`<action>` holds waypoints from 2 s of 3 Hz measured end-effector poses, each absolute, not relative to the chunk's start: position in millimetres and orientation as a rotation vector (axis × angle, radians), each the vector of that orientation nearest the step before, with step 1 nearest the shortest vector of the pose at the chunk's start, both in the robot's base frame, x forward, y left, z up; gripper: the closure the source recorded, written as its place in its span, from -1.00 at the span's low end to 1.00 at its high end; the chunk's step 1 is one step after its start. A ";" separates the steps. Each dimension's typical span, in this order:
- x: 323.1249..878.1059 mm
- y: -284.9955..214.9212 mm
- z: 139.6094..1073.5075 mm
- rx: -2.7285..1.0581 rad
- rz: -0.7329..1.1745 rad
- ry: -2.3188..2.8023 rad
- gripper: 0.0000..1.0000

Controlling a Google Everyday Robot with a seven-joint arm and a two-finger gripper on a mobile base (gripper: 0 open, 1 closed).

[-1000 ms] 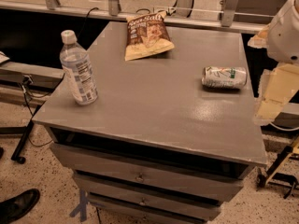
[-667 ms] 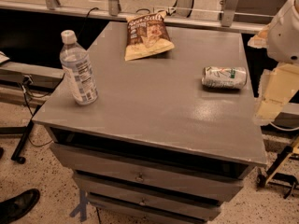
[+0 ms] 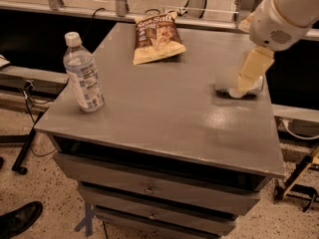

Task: Move brown chip bag near blue plastic bottle

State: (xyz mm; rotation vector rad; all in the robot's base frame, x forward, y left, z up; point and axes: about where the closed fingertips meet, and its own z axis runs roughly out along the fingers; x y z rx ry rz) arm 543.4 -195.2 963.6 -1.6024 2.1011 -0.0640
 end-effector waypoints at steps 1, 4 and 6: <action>618.3 -177.9 954.7 -1.472 0.004 2.050 -1.00; 780.6 -108.9 892.5 -1.125 0.150 2.113 -1.00; 829.2 -103.5 853.1 -0.898 0.256 2.215 -1.00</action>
Offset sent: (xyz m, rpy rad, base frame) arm 0.2314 0.0701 -0.0312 0.3727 -0.1387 -0.1787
